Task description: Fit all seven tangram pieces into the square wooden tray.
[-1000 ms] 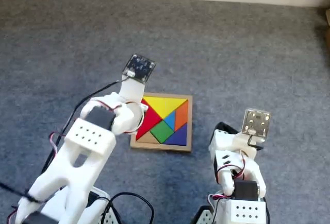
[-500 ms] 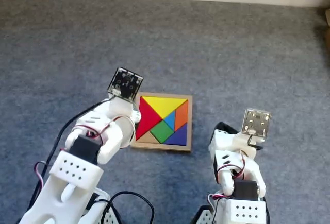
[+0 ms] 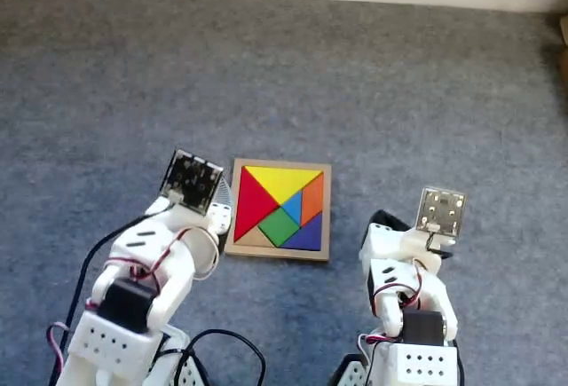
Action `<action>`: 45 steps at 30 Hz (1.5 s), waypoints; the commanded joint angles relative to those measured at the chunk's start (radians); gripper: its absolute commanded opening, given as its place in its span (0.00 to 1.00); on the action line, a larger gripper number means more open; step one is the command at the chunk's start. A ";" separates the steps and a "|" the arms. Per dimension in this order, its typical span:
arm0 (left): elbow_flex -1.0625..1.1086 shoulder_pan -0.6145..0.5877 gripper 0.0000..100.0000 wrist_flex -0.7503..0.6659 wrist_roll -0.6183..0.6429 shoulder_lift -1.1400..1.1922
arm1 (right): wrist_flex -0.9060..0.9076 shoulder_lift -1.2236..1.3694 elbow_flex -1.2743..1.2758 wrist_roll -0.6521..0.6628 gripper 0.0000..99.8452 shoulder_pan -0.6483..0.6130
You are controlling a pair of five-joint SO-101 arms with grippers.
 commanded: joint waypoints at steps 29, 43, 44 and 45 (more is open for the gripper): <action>0.331 -0.283 0.01 -0.018 -0.155 -0.406 | 0.002 0.015 0.148 -0.003 0.00 0.010; 0.438 -0.409 0.01 -0.009 -0.152 -0.406 | 0.002 0.015 0.148 -0.003 0.00 0.010; 0.438 -0.409 0.01 0.003 -0.150 -0.406 | 0.002 0.015 0.148 -0.003 0.00 0.010; 0.438 -0.407 0.01 0.029 -0.150 -0.406 | 0.002 0.015 0.148 -0.003 0.00 0.010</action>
